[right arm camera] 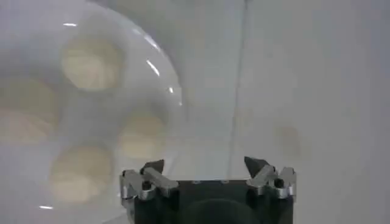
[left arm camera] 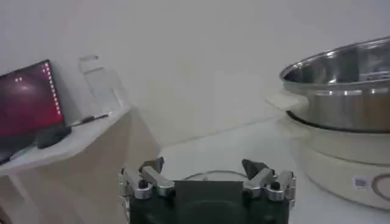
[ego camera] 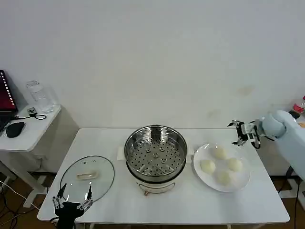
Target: Take steamed baozi put them in steamer then cover it.
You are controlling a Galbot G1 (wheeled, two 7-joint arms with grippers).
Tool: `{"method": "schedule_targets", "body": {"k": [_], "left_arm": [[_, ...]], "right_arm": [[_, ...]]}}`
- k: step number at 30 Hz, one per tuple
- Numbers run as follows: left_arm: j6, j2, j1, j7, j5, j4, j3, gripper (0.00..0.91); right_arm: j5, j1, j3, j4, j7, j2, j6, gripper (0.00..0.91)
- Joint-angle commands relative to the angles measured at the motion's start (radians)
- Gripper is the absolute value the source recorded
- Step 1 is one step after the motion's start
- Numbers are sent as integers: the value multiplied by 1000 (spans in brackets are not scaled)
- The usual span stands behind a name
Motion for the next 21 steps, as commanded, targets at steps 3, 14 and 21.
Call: {"method": "schedule_targets", "body": {"k": [3,14,21], "left_arm": [[2,-1,2,5,2,-1,-11,907],[2,-3,1,6,2,4,-15,907],[2,-1,0,6,0,5,-23,907]], "right_arm": [[73,153,-220,-228,-159,136,-2,907],[46,122,-230,-300,-166,188,-39,907],[25,88,-207,-344,-110,215,-42,907]]}}
